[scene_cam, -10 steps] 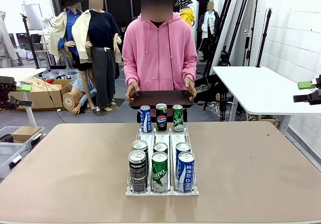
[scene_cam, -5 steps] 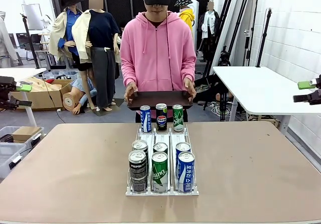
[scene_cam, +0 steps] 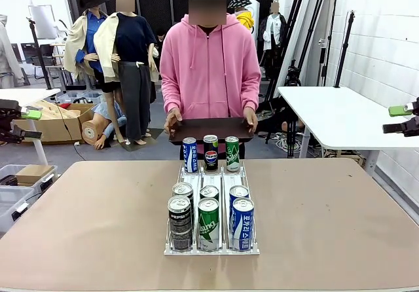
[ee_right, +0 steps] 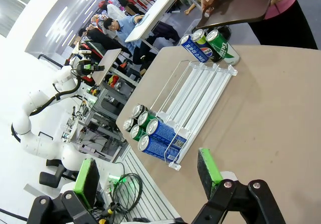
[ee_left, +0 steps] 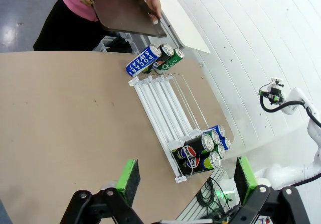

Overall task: Retrieve and hand over the desired beverage to the person.
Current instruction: Pick up a can of the same type that the person held from the Automatic Can Dispenser.

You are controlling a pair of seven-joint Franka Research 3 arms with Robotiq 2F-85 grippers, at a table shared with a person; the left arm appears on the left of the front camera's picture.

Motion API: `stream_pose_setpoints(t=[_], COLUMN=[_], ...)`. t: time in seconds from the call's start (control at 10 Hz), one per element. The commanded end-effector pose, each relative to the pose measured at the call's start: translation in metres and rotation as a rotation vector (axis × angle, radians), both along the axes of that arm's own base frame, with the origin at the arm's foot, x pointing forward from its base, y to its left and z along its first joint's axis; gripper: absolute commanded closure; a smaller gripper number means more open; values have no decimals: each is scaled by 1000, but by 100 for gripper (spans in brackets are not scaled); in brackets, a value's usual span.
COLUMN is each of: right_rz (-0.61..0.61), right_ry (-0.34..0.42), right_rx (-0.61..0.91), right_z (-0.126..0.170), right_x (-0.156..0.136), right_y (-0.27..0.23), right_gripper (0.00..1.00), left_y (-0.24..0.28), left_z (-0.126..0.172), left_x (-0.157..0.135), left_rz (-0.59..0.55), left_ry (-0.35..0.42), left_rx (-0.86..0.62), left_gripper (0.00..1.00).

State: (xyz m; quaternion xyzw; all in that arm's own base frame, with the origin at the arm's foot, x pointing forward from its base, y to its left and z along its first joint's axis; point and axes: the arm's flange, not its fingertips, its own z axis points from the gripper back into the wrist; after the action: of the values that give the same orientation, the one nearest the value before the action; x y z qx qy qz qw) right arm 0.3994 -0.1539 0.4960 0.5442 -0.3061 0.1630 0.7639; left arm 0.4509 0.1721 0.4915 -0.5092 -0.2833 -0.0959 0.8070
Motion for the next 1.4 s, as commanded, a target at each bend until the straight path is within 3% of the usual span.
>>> stream_pose_setpoints(t=[0.0, 1.3], right_rz=[4, 4], right_ry=[-2, -2], right_rx=[7, 7], right_z=[-1, -1], right_x=[0, 0], right_y=[0, 0], right_gripper=[0, 0], left_y=[0, 0], left_z=[2, 2], left_x=[-3, -3], left_rz=[0, 0], left_ry=[7, 7], left_rx=[-7, -7], left_gripper=[0, 0])
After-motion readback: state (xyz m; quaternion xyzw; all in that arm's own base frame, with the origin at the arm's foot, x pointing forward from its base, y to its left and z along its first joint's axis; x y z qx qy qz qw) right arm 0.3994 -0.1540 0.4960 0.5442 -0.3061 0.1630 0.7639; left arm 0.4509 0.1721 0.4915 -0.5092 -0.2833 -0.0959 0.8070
